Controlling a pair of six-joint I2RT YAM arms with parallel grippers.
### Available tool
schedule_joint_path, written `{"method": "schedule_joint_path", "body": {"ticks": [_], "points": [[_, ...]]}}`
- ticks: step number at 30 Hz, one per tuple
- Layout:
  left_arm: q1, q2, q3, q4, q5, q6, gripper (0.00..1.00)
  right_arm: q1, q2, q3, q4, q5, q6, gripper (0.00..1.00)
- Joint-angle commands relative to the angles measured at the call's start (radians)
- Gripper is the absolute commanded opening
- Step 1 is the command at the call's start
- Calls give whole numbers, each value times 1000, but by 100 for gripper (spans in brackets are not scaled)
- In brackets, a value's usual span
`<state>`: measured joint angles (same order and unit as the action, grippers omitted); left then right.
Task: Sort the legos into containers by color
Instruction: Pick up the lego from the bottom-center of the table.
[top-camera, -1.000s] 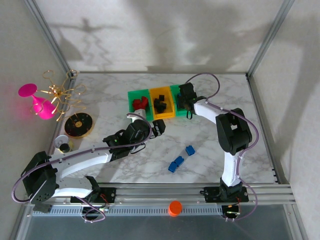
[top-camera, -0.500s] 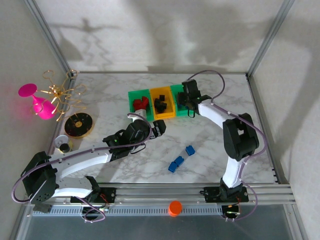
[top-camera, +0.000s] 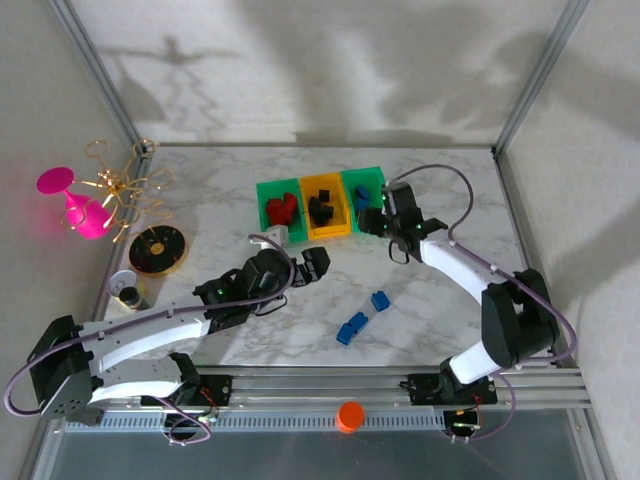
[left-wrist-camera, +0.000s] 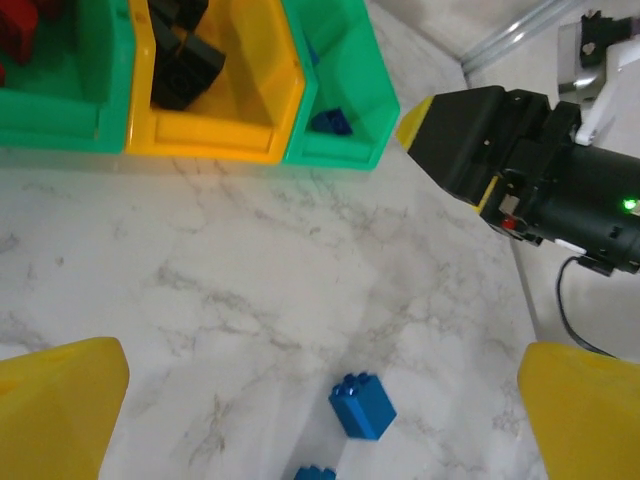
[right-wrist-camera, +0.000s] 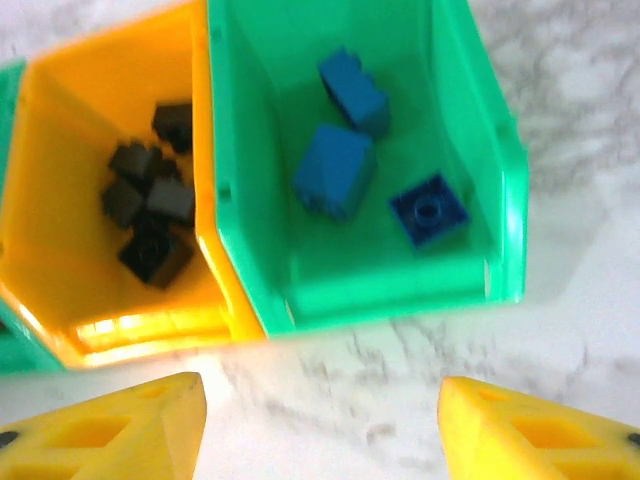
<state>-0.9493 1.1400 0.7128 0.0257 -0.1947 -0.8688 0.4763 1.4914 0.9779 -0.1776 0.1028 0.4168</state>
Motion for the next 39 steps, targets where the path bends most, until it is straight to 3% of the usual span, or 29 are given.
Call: {"method": "schedule_joint_path", "body": {"ticks": [1, 12, 25, 30, 39], "points": [[-36, -8, -31, 19, -19, -41, 100, 24, -83, -87, -45, -7, 41, 65], [-114, 8, -69, 59, -96, -106, 100, 94, -227, -324, -99, -21, 115, 74], [-129, 29, -64, 42, -124, -113, 100, 205, -177, -409, -83, -30, 166, 74], [-131, 27, -70, 45, -129, -112, 100, 264, -151, -404, -112, 42, 197, 67], [-130, 23, -65, 28, -137, -102, 100, 275, -105, -378, -131, 107, 189, 47]]}}
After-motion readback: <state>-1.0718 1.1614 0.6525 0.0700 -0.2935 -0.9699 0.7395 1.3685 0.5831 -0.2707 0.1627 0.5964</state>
